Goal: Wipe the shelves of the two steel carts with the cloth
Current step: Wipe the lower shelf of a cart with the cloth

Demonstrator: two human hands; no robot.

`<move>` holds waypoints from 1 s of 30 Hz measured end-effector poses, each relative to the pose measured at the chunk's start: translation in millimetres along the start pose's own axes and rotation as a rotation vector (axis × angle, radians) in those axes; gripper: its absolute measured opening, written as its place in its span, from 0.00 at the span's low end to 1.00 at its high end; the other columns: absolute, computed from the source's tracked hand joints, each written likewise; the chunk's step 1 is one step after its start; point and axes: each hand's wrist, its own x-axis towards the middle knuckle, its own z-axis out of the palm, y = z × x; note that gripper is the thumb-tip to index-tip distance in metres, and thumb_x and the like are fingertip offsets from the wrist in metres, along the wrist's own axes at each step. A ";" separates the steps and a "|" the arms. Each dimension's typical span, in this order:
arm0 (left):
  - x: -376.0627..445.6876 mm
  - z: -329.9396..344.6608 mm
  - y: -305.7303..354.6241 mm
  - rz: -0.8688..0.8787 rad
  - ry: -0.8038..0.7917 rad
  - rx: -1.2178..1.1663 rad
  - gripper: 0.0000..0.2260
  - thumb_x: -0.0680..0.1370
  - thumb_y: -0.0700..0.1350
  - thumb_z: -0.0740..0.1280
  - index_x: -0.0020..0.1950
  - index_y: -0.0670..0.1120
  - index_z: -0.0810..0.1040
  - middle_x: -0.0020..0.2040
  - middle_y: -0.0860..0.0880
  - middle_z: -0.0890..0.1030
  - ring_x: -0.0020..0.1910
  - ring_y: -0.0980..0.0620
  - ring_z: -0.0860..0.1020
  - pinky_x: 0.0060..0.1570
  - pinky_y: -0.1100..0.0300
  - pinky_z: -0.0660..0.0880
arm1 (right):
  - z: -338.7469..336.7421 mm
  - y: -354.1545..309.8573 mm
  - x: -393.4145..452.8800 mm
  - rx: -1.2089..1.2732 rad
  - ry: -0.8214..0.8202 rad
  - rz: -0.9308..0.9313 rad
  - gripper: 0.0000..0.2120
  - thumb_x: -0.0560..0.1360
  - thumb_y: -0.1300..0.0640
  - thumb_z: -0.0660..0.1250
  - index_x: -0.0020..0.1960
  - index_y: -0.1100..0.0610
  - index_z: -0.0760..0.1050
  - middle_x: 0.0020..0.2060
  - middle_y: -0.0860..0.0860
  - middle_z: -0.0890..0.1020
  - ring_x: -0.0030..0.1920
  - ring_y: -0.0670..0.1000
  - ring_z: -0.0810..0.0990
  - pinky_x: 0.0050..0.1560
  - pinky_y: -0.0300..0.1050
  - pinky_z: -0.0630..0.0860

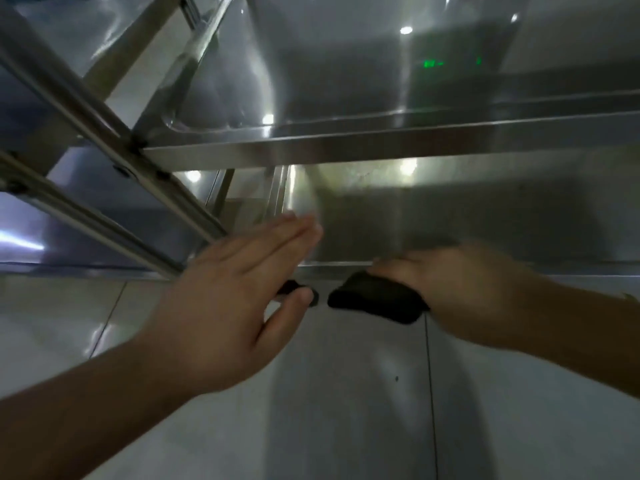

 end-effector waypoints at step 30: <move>9.7 116.1 -144.7 -0.865 0.111 -0.935 0.15 0.76 0.57 0.75 0.59 0.53 0.83 0.49 0.59 0.85 0.49 0.65 0.82 0.48 0.68 0.76 | 115.2 -49.9 235.9 0.145 0.014 0.026 0.27 0.86 0.43 0.48 0.84 0.44 0.50 0.85 0.55 0.47 0.82 0.67 0.42 0.79 0.68 0.44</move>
